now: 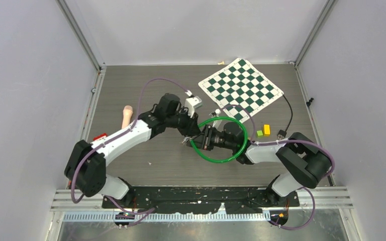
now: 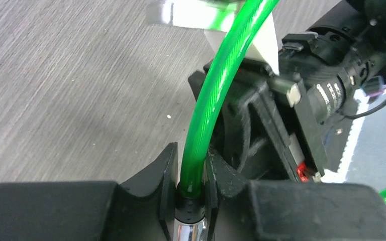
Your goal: Unlock with the key
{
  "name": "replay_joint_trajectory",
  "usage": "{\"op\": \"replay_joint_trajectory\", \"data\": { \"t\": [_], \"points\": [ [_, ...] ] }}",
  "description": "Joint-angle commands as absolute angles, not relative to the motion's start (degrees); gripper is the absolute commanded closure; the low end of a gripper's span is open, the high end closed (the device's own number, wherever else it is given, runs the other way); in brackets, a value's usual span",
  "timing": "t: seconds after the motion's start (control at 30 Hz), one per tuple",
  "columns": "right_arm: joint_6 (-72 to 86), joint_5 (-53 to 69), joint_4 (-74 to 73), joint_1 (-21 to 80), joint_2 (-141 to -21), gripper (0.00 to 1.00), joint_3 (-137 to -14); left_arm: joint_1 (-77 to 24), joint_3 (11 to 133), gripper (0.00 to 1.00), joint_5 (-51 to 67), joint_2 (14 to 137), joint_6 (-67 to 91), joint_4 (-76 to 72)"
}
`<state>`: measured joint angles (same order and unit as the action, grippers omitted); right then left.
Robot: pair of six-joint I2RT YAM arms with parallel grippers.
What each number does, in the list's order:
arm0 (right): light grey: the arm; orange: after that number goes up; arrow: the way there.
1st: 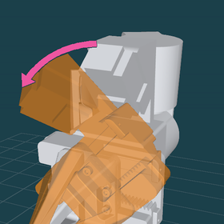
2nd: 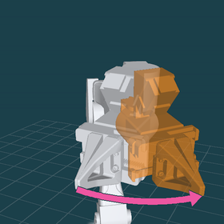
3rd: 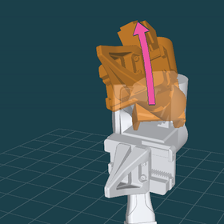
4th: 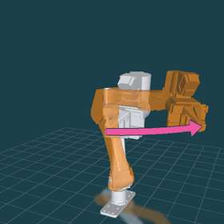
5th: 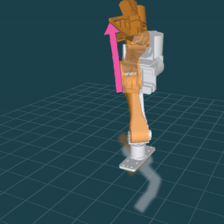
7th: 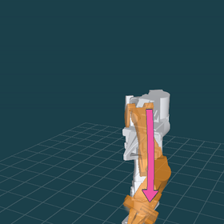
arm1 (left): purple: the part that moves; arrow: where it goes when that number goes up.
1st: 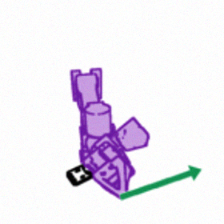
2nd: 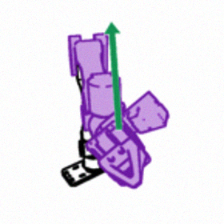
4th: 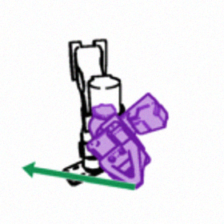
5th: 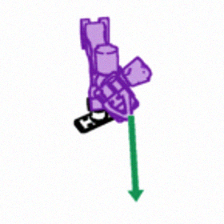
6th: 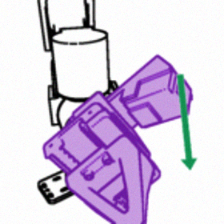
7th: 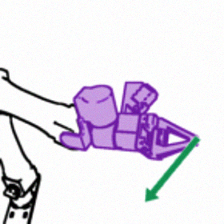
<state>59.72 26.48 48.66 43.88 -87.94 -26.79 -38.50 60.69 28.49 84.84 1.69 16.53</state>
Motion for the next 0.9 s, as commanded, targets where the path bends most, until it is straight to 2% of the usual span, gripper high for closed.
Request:
{"op": "replay_joint_trajectory", "data": {
  "t": [0.0,0.2,0.4,0.7,0.87],
  "points": [
    [55.49,23.92,49.11,44.27,-82.49,0.67,-27.26,-33.96,50.99,1.0,38.6,75.92,17.3,-9.61],
    [51.62,19.25,42.42,44.26,-77.21,0.49,-26.5,-30.67,42.02,1.0,41.52,71.2,31.05,-27.91],
    [48.99,13.62,36.55,44.2,-72.16,0.44,-25.86,-28.19,37.1,1.0,41.5,69.54,42.38,-40.91],
    [36.98,7.79,17.79,44.24,-69.53,0.43,-30.99,-27.86,36.56,1.0,38.42,67.14,42.76,-37.53],
    [28.92,-2.44,6.79,44.3,-68.89,0.42,-35.27,-27.86,37.07,1.0,37.97,64.92,42.35,-32.45]
  ]
}}
